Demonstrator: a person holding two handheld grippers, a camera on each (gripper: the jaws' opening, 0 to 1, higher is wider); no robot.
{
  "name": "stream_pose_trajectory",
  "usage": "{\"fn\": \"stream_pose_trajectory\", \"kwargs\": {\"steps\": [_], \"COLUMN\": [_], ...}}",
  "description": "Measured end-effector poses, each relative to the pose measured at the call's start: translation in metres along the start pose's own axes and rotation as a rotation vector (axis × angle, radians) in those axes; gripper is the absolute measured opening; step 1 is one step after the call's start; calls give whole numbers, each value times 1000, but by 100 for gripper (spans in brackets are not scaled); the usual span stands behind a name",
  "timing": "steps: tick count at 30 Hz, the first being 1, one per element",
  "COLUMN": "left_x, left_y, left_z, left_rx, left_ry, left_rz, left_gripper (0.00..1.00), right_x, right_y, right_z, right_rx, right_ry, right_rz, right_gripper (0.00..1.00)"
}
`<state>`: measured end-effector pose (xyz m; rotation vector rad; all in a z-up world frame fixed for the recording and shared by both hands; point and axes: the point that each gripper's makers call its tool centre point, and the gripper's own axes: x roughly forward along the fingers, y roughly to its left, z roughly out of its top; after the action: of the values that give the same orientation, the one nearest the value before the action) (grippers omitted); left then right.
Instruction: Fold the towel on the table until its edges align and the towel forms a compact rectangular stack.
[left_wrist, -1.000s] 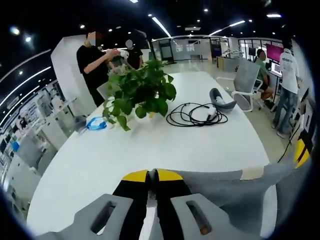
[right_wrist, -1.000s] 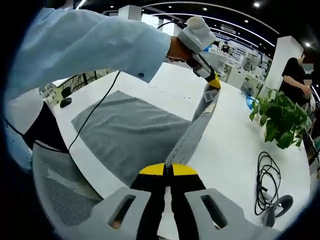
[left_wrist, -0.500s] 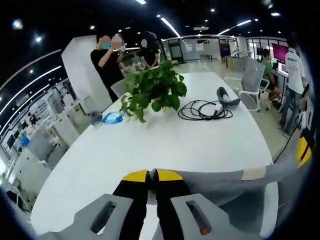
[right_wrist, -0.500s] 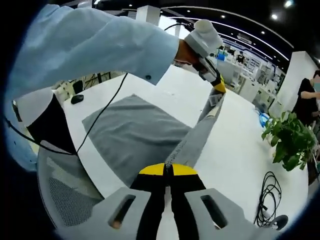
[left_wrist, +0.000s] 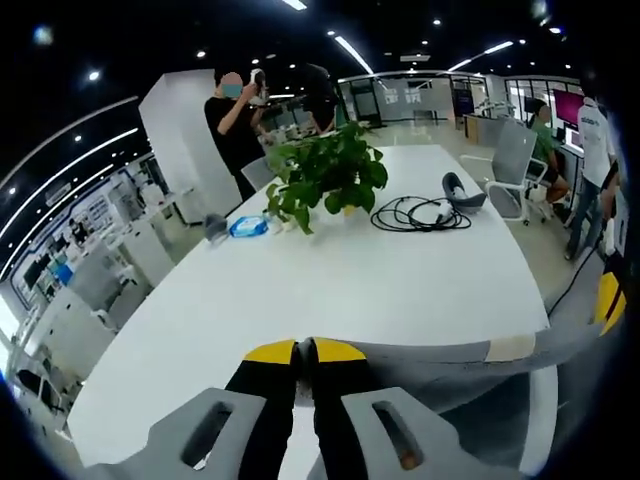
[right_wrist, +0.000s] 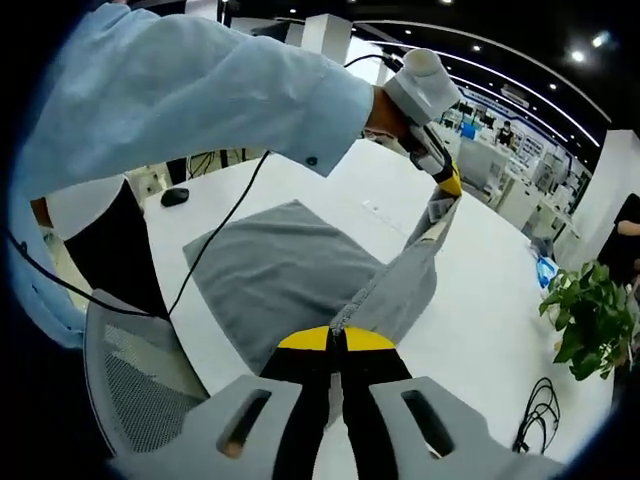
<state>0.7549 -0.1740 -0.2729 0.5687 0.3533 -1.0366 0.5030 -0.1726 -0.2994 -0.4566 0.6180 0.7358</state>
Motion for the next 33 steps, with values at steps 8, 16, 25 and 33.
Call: {"fn": "stream_pose_trajectory", "kwargs": {"steps": [8, 16, 25, 33], "left_x": [-13, -23, -43, -62], "left_y": [11, 15, 31, 39], "left_z": [-8, -28, -41, -54], "left_rx": [1, -2, -5, -10], "left_ry": [-16, -11, -20, -31], "left_rz": [3, -2, 11, 22], "left_gripper": [4, 4, 4, 4], "right_x": [8, 22, 32, 47], "right_y": [14, 34, 47, 64], "right_z": [19, 24, 41, 56], "right_rx": [-27, -52, -75, -101], "right_ry": [-12, -3, -15, -29], "right_rz": [23, 60, 89, 123], "right_gripper": [0, 0, 0, 0]}}
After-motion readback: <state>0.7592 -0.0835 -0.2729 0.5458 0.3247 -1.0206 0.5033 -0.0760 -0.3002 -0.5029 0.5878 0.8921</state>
